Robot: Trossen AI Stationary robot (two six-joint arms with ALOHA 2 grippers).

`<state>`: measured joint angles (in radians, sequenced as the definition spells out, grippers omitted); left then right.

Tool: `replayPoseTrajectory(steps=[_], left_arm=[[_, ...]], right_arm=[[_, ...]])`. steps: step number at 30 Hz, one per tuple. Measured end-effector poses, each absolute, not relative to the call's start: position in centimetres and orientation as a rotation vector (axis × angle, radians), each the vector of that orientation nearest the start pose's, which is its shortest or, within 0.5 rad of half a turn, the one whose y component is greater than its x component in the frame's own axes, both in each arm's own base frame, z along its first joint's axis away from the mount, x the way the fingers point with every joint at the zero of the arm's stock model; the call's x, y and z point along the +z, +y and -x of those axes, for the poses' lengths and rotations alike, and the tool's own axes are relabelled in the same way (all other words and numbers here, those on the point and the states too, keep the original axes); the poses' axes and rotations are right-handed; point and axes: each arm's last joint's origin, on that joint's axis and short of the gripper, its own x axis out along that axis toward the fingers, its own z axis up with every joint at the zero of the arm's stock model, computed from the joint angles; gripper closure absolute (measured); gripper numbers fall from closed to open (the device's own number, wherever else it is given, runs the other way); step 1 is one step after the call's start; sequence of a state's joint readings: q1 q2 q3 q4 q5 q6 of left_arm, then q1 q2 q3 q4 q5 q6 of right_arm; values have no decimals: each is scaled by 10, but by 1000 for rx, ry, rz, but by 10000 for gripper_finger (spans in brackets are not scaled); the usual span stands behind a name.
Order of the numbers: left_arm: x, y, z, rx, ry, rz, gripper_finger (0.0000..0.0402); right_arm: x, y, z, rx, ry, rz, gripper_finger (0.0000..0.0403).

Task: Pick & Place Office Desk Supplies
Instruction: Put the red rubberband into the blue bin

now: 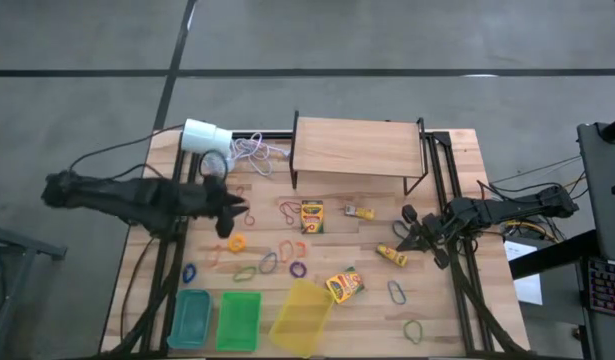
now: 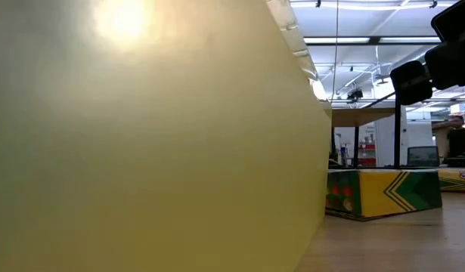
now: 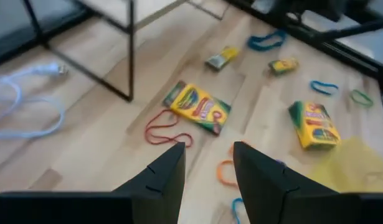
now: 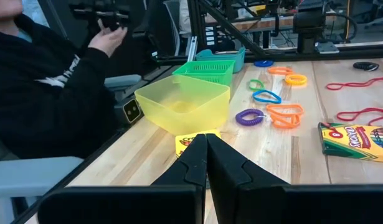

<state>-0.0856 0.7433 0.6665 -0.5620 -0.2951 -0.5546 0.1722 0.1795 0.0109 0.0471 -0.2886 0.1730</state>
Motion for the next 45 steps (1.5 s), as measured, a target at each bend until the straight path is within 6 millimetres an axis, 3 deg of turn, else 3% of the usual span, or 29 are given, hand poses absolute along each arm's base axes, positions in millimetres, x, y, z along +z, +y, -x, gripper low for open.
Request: replayPoseTrajectory(steps=[7,13,18,22,29,45], left_arm=[[249,42,-154,544,489,589,261],[224,62,-154,702,513,738,261],[217,64,-157,701,558,757,261],[220,63,-163,643,593,876,261],[210,65,-169,751,754,992,261],[171,73,-188,971,900,1186,261]], right_arm=[[157,26,-104,449,162,-177,394],[157,26,-104,449,162,-177,394],[157,26,-104,449,162,-177,394],[157,26,-104,448,162,-177,394],[157,26,-104,448,162,-177,394],[157,26,-104,449,162,-177,394]])
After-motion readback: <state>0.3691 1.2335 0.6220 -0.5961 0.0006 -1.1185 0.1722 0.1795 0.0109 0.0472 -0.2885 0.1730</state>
